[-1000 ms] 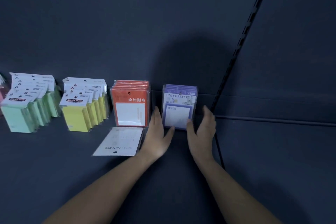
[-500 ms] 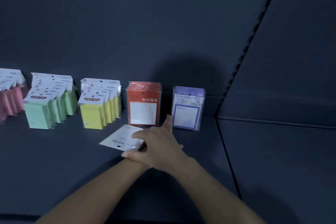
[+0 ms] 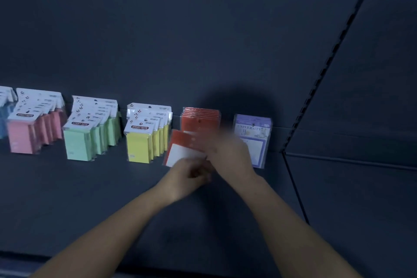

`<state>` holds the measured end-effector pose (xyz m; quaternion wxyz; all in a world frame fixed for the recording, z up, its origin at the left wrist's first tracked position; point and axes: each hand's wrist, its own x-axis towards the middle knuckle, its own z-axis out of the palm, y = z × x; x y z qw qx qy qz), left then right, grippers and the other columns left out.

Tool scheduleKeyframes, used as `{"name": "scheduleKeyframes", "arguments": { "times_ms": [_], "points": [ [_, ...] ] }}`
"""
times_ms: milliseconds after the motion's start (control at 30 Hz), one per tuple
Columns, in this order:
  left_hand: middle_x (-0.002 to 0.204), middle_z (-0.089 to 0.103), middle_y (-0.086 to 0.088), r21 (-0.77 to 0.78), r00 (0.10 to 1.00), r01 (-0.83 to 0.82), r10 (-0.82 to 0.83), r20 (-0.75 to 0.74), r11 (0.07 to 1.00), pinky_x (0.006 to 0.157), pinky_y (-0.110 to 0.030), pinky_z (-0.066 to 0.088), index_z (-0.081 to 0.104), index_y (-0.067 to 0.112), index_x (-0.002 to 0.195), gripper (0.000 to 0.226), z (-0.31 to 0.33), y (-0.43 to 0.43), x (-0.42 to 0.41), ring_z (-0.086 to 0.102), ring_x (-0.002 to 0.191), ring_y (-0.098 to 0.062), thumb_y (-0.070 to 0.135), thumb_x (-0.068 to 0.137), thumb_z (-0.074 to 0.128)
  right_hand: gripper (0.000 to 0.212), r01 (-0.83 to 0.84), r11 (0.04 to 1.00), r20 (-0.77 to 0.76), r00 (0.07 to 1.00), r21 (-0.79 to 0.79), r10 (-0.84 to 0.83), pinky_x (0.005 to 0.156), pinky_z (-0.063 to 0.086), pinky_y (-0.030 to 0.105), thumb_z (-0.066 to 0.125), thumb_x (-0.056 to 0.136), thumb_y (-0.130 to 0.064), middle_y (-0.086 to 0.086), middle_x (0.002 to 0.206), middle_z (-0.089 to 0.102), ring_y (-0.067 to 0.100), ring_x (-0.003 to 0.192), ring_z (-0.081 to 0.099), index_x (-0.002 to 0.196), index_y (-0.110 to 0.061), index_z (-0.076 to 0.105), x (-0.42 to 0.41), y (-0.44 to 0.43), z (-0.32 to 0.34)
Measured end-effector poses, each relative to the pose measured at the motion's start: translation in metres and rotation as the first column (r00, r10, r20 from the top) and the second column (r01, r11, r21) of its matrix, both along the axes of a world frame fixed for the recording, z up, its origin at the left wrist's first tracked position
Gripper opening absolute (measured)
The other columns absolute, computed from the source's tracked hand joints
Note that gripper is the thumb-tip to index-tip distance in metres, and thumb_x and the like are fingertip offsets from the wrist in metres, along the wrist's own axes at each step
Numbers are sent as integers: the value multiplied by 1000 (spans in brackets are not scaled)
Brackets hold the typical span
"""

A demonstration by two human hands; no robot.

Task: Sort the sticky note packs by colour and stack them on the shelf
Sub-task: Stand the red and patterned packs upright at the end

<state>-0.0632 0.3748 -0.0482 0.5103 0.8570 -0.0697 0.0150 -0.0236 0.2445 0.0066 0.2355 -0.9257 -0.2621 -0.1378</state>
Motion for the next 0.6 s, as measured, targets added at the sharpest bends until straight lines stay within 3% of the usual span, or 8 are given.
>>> {"name": "scheduleKeyframes", "arguments": {
  "times_ms": [100,200,267,300,367,500,600],
  "points": [
    [65,57,0,-103,939,-328,336,70,939,59,-24,42,61,19,70,20,-4,19,3,51,60,-11,2,80,67,16,25,959,-175,984,283,26,81,51,39,52,94,-20,0,99,69,17,91,62,104,-15,63,11,-2,-11],
    [81,50,-4,-12,791,-581,568,225,814,67,-29,40,51,10,85,30,-10,28,11,46,76,-17,15,73,78,24,91,868,-270,961,488,51,89,49,28,54,92,-12,-5,110,63,11,102,59,116,-18,58,14,3,-27],
    [98,47,-5,26,823,-545,528,212,838,79,-25,41,48,6,101,47,-18,26,17,44,91,-18,17,70,81,41,147,788,-335,939,598,79,94,44,22,53,92,-6,-6,121,58,10,112,55,128,-23,46,10,8,-39],
    [101,47,-3,-17,861,-487,484,160,873,80,-17,41,46,8,106,49,-21,24,19,45,95,-16,15,71,80,49,177,739,-363,927,650,97,95,43,21,52,91,-4,-5,124,55,9,115,53,133,-26,39,8,11,-43],
    [100,51,0,-87,905,-410,417,88,908,74,-9,41,44,16,102,42,-28,19,21,51,93,-15,12,75,76,60,231,676,-397,913,700,99,98,41,21,51,91,-3,-2,131,51,10,120,49,140,-26,26,2,18,-51],
    [88,47,0,-93,859,-497,504,89,863,63,-10,38,42,14,90,34,-41,12,24,48,78,-14,12,78,73,67,211,759,-340,940,616,14,114,29,33,51,88,0,3,144,32,14,135,31,146,-15,20,-6,25,-68],
    [99,51,4,-146,870,-471,486,86,870,69,-9,40,40,15,106,35,-45,9,25,53,90,-13,11,84,67,77,222,814,-440,897,536,45,117,17,25,51,92,-6,3,155,15,12,143,16,150,-14,1,-11,28,-80]
  ]
}}
